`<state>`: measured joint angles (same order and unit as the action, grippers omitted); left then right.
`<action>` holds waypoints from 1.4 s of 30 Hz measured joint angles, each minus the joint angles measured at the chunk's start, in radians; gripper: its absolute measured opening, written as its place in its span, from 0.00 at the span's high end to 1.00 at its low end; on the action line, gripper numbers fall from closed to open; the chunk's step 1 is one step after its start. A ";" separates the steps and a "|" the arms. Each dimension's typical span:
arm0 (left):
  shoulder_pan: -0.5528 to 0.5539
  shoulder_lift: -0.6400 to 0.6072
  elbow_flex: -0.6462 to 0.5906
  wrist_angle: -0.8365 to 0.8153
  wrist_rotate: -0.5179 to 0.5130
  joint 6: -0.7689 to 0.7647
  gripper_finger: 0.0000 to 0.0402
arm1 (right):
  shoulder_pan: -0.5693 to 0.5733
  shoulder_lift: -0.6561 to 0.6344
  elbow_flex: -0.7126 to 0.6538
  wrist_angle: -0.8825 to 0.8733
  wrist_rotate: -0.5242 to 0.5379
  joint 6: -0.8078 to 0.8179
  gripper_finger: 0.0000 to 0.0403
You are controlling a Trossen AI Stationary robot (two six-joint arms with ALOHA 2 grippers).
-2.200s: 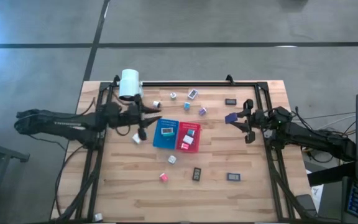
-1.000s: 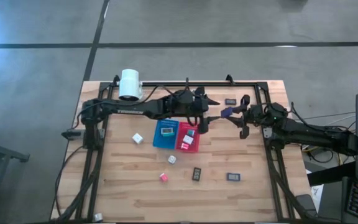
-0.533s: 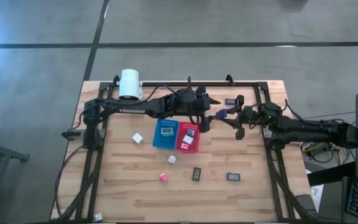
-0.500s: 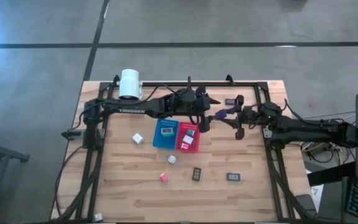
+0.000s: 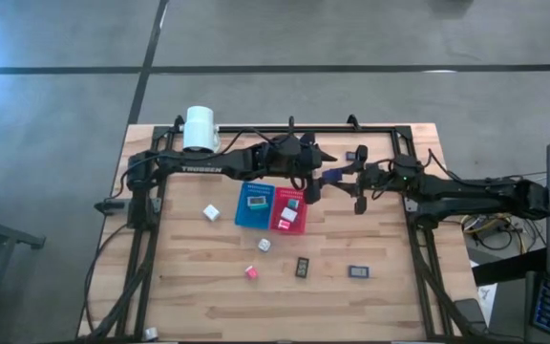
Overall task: Pick & Place Office items
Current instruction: Put the dark blue digital clock into the blue bin
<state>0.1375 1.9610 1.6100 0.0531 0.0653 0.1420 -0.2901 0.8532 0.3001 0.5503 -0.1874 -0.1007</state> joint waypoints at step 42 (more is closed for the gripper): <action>-0.002 -0.047 -0.008 -0.207 -0.057 0.097 0.31 | 0.056 0.063 0.027 0.082 0.007 -0.030 0.69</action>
<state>0.1356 1.9141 1.6016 -0.1543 0.0086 0.2386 -0.2340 0.9167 0.3272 0.6327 -0.1806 -0.1310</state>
